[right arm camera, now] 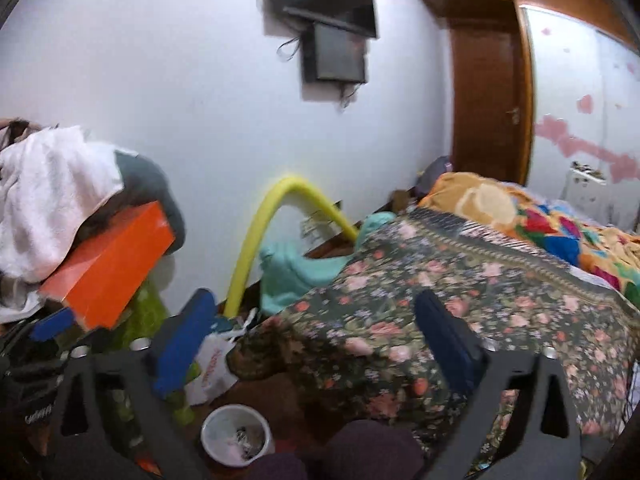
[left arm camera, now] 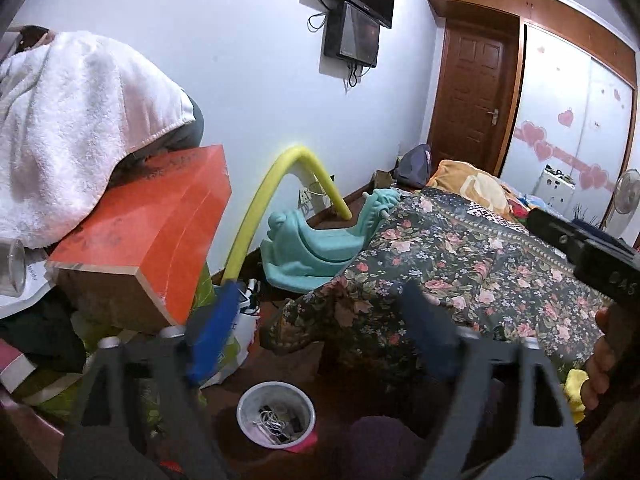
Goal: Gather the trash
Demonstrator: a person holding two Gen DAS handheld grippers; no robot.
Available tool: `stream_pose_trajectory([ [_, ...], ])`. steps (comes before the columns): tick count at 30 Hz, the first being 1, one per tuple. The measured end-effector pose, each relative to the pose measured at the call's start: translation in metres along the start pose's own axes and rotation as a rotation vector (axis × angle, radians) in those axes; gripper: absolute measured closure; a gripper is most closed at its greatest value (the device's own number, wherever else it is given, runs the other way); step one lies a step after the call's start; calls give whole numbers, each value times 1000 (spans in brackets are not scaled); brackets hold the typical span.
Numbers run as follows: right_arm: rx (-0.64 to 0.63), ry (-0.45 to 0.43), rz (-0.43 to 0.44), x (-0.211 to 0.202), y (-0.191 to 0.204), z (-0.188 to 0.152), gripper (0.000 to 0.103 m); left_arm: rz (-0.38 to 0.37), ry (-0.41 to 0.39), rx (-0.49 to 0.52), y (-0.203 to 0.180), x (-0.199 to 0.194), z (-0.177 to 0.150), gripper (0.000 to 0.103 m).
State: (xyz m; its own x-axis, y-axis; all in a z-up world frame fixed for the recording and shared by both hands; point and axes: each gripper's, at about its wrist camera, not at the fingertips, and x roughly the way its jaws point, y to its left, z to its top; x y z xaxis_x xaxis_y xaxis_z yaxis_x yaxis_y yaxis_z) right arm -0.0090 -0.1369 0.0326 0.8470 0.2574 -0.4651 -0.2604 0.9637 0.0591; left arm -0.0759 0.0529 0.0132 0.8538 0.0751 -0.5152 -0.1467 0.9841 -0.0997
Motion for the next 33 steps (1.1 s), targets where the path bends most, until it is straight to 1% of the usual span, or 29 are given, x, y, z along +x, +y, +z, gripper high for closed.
stream_pose_trajectory([
  [1, 5, -9, -16, -2, 0, 0, 0, 4, -7, 6, -1, -1, -1, 7],
  [3, 9, 3, -28, 0, 0, 0, 0, -5, -4, 15, -3, 1, -3, 6],
  [8, 25, 24, -17, 2, -2, -2, 0, -16, 2, 29, -6, 4, -2, 6],
  [25, 10, 21, -19, -2, -8, -2, 0, -24, 6, 34, -10, 0, -5, 6],
  [33, 16, 26, -6, -2, -11, -2, 0, -26, 15, 45, -10, 1, -7, 6],
])
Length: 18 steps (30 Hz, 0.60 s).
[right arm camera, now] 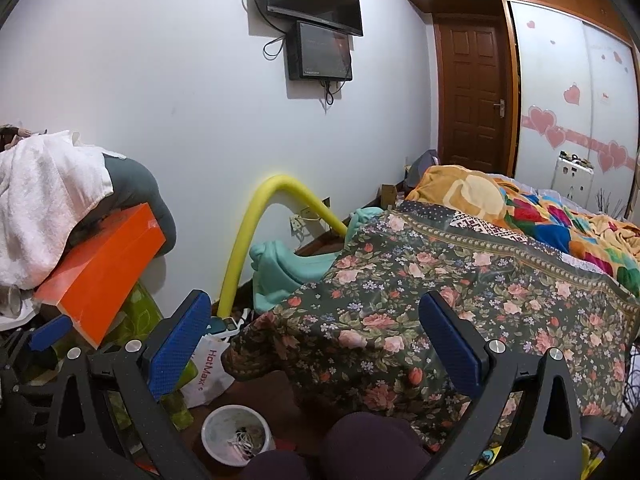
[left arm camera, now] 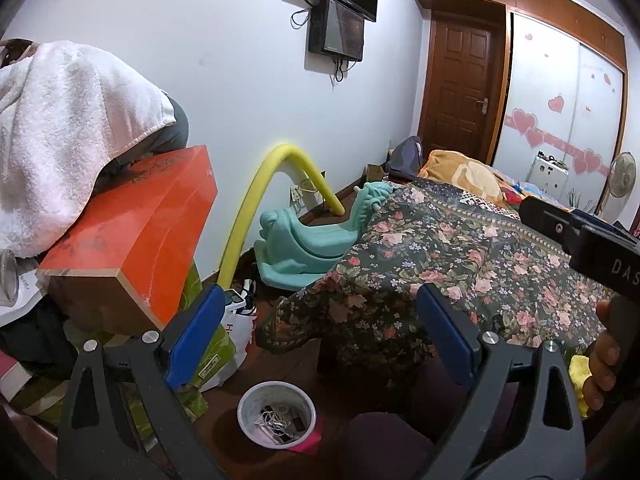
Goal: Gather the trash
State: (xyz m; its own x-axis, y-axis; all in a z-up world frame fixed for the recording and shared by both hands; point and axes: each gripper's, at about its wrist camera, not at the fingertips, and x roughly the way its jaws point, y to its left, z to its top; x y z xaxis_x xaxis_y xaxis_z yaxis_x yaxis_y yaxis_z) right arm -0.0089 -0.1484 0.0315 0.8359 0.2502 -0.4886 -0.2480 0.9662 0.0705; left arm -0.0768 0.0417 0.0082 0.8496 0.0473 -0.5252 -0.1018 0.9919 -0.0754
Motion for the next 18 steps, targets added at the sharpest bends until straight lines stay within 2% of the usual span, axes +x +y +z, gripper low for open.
stream_pose_trajectory([
  [18, 10, 4, 0, -2, -3, 1, 0, -7, 2, 6, 2, 0, 0, 6],
])
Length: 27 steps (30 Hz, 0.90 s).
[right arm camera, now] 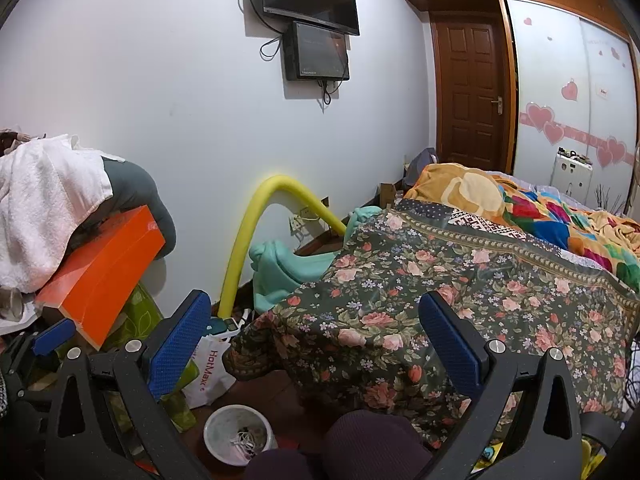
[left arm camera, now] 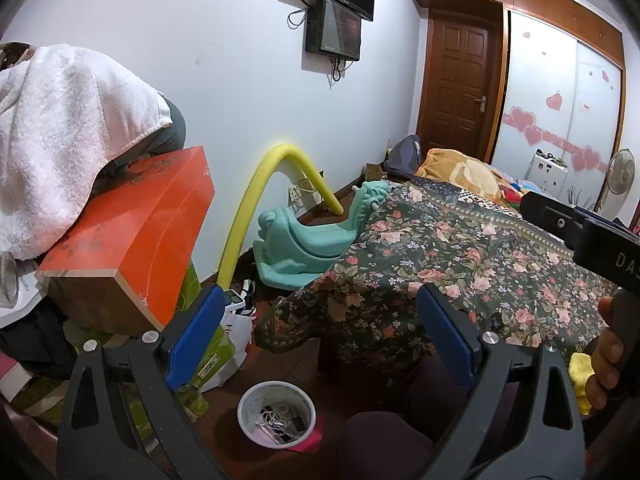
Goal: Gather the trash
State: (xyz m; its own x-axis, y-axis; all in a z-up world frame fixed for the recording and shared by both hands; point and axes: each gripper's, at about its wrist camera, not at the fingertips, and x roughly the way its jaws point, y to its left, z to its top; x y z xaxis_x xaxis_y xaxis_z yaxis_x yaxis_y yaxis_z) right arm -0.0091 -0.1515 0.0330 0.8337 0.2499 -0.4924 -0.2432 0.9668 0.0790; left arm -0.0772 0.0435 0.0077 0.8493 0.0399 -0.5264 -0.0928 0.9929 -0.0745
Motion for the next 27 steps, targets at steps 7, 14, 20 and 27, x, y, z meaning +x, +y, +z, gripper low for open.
stream_pose_trajectory([
  [7, 0, 0, -2, -1, 2, 0, 0, 1, 1, 3, 0, 0, 0, 6],
  [14, -3, -6, -2, -2, -1, 2, 0, -24, 7, 11, 4, -1, 4, 6],
  [20, 4, -6, 7, -4, -9, 5, 0, -27, 5, 22, 5, -5, 7, 6],
  [27, 12, -5, 8, -4, -15, 5, 0, -23, 4, 42, 2, -6, 9, 6],
])
